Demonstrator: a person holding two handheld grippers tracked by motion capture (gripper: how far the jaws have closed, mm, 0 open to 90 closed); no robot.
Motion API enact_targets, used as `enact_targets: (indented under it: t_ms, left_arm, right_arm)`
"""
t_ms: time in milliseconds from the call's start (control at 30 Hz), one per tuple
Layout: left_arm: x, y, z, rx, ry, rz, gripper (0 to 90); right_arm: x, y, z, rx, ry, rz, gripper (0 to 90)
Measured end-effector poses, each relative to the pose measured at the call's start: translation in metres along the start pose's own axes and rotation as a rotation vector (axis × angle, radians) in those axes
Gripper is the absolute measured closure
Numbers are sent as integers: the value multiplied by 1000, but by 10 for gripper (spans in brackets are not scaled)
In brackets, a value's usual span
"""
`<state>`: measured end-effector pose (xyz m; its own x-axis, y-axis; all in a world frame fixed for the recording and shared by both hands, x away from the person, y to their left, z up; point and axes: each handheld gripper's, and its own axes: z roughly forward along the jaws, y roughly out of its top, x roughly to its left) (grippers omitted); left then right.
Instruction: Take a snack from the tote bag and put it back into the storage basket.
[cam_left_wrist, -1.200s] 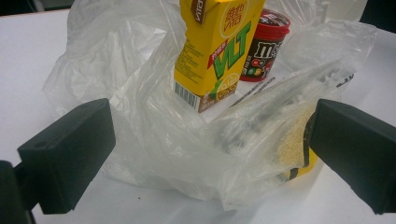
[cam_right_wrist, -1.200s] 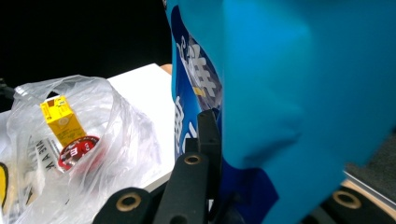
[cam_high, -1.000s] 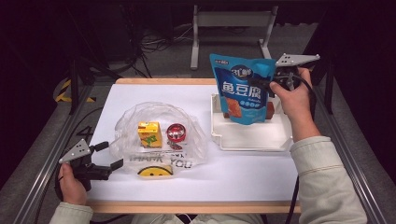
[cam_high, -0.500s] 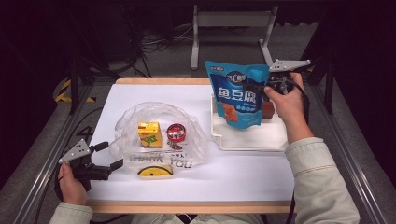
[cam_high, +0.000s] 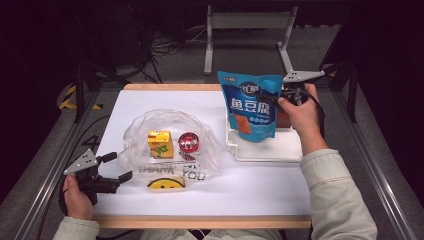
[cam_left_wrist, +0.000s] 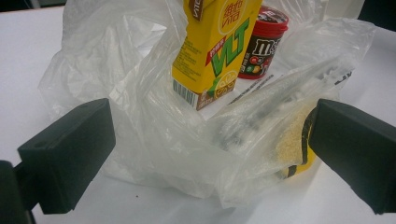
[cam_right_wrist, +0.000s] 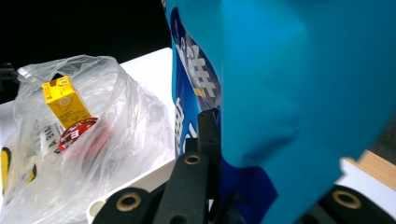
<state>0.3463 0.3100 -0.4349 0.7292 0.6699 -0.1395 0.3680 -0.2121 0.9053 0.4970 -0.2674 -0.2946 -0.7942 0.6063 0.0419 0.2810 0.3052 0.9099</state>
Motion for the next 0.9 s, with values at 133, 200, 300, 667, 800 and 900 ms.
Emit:
enact_targets:
  t_ms: [133, 200, 300, 667, 800, 900]
  left_arm:
    - [0, 0, 0, 0, 3, 0, 12]
    - [0, 0, 0, 1, 1, 2, 12]
    - [0, 0, 0, 1, 1, 0, 12]
    - [0, 0, 1, 4, 1, 1, 12]
    - [0, 0, 1, 4, 1, 1, 12]
    - [0, 0, 1, 4, 2, 0, 12]
  right_arm:
    - [0, -3, 5, 2, 6, -2, 900]
    - [-1, -5, 6, -11, 8, 5, 900]
    - [-2, -6, 6, -16, 10, 10, 900]
    - [-8, -13, 1, -27, 24, 26, 899]
    - [-10, -15, -1, -21, 25, 24, 897]
    - [-12, -16, -4, -10, 20, 18, 894]
